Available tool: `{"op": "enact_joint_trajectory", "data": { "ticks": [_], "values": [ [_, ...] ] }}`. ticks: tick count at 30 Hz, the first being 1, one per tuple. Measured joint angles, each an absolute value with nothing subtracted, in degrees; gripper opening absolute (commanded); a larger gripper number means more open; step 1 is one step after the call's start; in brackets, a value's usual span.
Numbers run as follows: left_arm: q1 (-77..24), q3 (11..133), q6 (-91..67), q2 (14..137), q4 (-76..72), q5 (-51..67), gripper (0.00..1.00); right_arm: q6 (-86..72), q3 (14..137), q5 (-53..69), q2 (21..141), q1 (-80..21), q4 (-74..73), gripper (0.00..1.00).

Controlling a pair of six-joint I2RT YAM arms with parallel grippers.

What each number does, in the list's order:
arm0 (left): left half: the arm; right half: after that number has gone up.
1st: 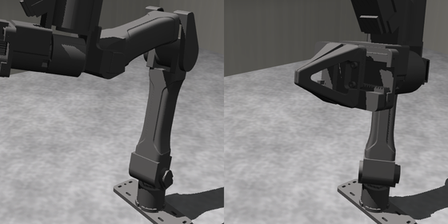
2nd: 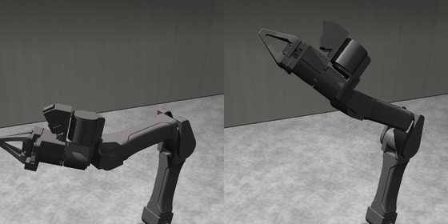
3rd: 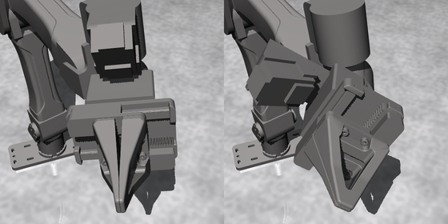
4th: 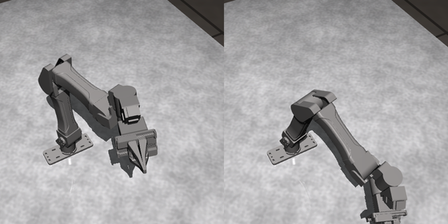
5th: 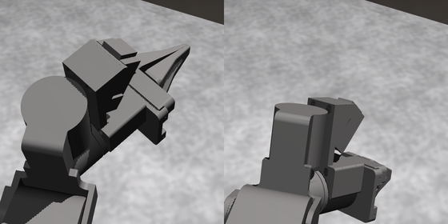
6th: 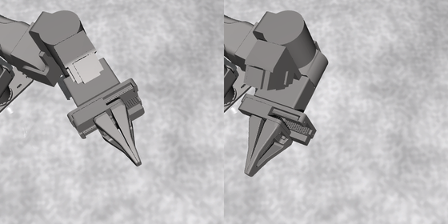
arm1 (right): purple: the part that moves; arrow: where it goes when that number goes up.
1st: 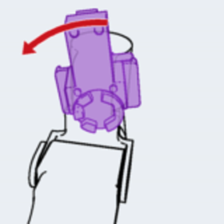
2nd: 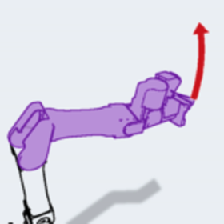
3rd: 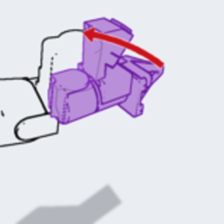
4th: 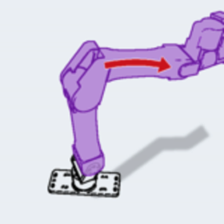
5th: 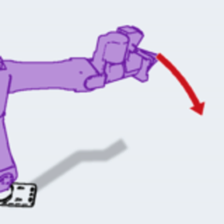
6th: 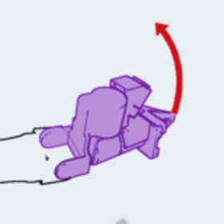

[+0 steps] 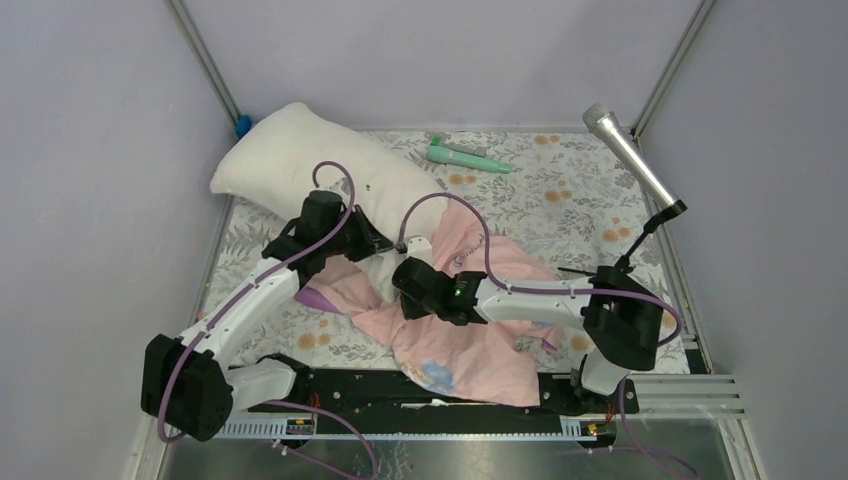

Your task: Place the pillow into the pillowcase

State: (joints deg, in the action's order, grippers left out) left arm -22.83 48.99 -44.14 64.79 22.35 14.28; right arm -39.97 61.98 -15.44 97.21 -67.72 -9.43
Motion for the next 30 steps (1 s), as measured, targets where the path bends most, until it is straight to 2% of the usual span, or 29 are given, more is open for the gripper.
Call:
{"op": "enact_joint_trajectory", "data": {
  "ticks": [3,7,14,20,24,27,28,30],
  "values": [
    [-22.8,45.7,-48.0,67.4,15.2,17.2,0.0,-39.7,60.8,-14.2,94.3,-67.7,-7.5,0.0],
    [-22.8,34.5,-54.1,71.5,2.5,19.6,0.0,-39.3,59.9,-12.1,89.9,-67.6,-6.6,0.0],
    [-23.9,24.8,-59.7,73.5,-10.4,16.7,0.0,-37.3,63.3,-9.3,81.2,-67.7,-5.3,0.0],
    [-24.1,22.5,-61.8,70.6,-12.7,13.5,0.0,-35.2,68.8,-9.3,83.5,-67.7,-5.7,0.0],
    [-24.3,23.3,-61.3,66.0,-6.3,12.6,0.01,-36.1,66.7,-8.6,88.2,-67.7,-2.2,0.0],
    [-24.6,25.9,-59.8,59.8,2.4,10.7,0.28,-37.9,62.2,-7.3,90.5,-67.7,1.0,0.02],
    [-24.6,27.2,-59.1,57.9,5.5,9.7,0.38,-38.4,60.8,-6.8,90.9,-67.7,1.2,0.1],
    [-24.6,29.4,-57.6,55.1,10.5,7.8,0.47,-39.2,58.8,-6.5,91.1,-67.7,0.6,0.32]
  ]
}}
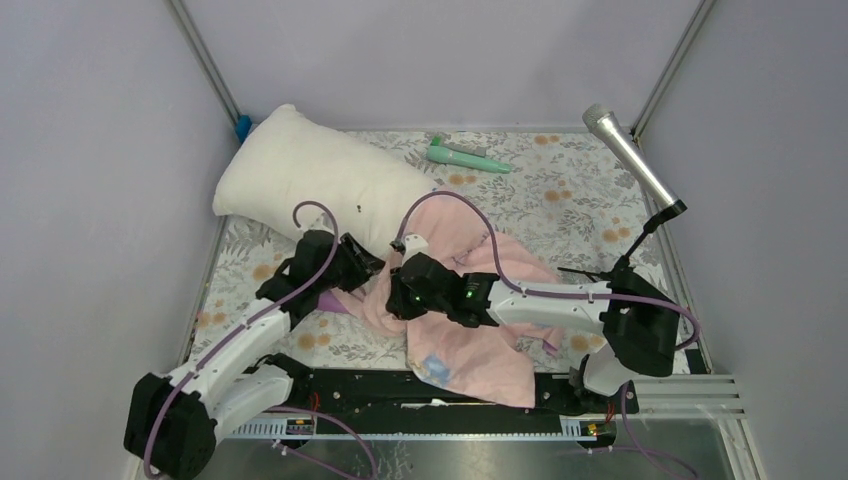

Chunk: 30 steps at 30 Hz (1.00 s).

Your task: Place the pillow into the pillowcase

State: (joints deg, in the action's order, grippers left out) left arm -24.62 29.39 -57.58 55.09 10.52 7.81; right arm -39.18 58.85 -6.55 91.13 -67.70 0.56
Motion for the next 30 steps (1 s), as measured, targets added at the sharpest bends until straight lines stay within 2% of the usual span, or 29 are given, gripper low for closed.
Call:
{"op": "enact_joint_trajectory", "data": {
  "ticks": [3,6,9,13,18,24,26,28,30],
  "values": [
    [-24.6,33.3,-55.2,52.0,18.1,4.7,0.56,-38.8,59.2,-6.6,90.4,-67.7,-0.7,0.53],
    [-24.6,38.4,-52.0,51.1,24.1,2.0,0.62,-37.3,61.1,-7.2,87.4,-67.8,-3.6,0.62],
    [-24.5,45.1,-48.3,50.8,28.1,0.3,0.71,-35.7,63.7,-9.5,82.9,-67.7,-6.5,0.65],
    [-24.5,54.2,-43.1,51.5,29.5,-1.7,0.91,-34.1,66.3,-11.4,76.9,-65.0,-9.4,0.66],
    [-24.5,67.8,-36.3,63.4,28.4,-2.7,0.99,-32.8,66.5,-13.6,73.3,-53.3,-12.0,0.69],
    [-25.3,80.0,-28.3,85.4,24.8,-4.6,0.99,-31.3,67.7,-14.5,76.3,-45.7,-14.1,0.71],
    [-25.7,80.5,-26.7,91.1,24.2,-5.0,0.94,-30.9,68.7,-14.5,78.1,-44.6,-14.0,0.71],
    [-25.9,80.4,-26.2,95.4,24.2,-5.1,0.83,-30.6,69.8,-14.5,80.3,-43.7,-13.8,0.71],
    [-26.0,79.3,-26.3,97.5,22.9,-5.1,0.59,-30.3,70.8,-14.5,82.7,-43.1,-13.8,0.71]
  ]
}}
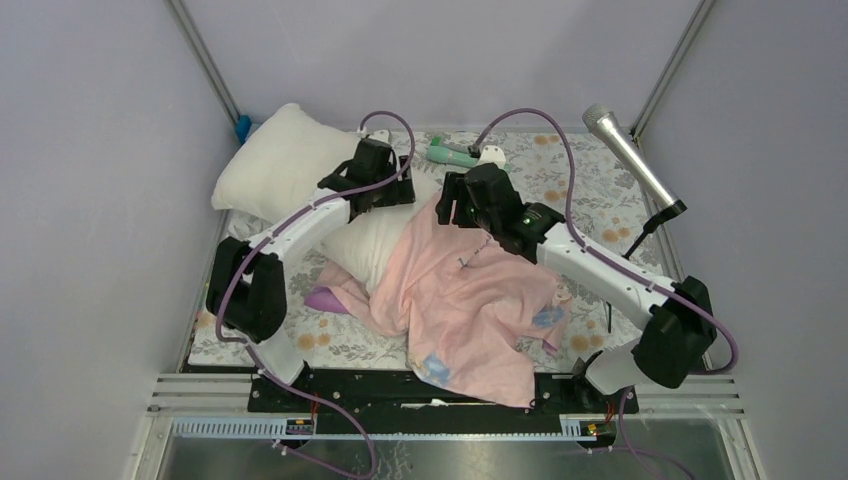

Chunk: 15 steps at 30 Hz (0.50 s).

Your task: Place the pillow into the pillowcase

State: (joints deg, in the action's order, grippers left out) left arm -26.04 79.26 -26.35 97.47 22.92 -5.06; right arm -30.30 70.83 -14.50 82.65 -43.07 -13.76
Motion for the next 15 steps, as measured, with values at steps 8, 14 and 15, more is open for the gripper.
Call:
{"op": "enact_joint_trajectory", "data": {
  "ticks": [8,14,15],
  "values": [
    [-25.8,55.1,-36.3,88.4,2.3,-2.3,0.0,-28.8,72.8,-14.5,89.5,-42.7,-14.0,0.7],
    [-26.3,42.0,-44.2,82.5,-11.6,-0.9,0.0,-26.8,78.7,-15.6,95.5,-42.7,-15.2,0.74],
    [-26.4,41.0,-44.8,82.0,-12.5,-0.9,0.0,-26.5,79.9,-15.7,96.3,-42.7,-15.6,0.74]
  ]
}}
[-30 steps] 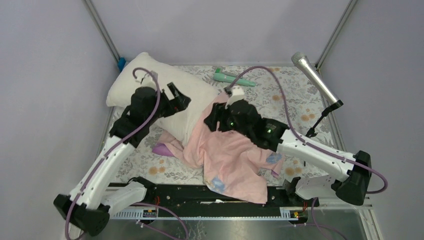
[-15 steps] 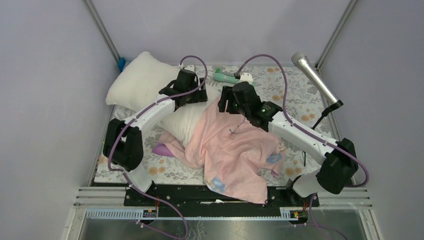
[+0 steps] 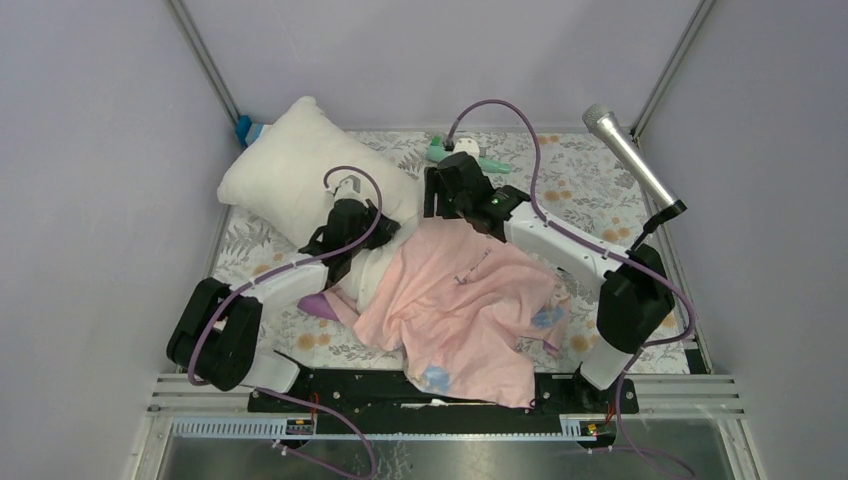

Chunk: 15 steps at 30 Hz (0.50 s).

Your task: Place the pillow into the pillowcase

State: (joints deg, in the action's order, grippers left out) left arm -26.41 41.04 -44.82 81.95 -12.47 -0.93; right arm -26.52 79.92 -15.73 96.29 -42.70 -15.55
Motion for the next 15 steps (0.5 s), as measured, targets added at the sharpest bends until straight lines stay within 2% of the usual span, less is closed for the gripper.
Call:
{"op": "enact_joint_trajectory", "data": {
  "ticks": [5,10,15],
  "values": [
    [-26.9,37.0,-47.3,79.1,-15.4,-0.8,0.0,-25.6,84.8,-17.8,99.6,-42.7,-17.9,0.71],
    [-27.0,34.1,-49.0,77.4,-17.9,0.1,0.0,-25.6,83.5,-17.9,100.0,-42.7,-19.3,0.71],
    [-27.0,33.3,-49.4,76.8,-18.8,0.9,0.0,-26.2,79.7,-16.5,100.1,-42.7,-19.9,0.57]
  ]
}}
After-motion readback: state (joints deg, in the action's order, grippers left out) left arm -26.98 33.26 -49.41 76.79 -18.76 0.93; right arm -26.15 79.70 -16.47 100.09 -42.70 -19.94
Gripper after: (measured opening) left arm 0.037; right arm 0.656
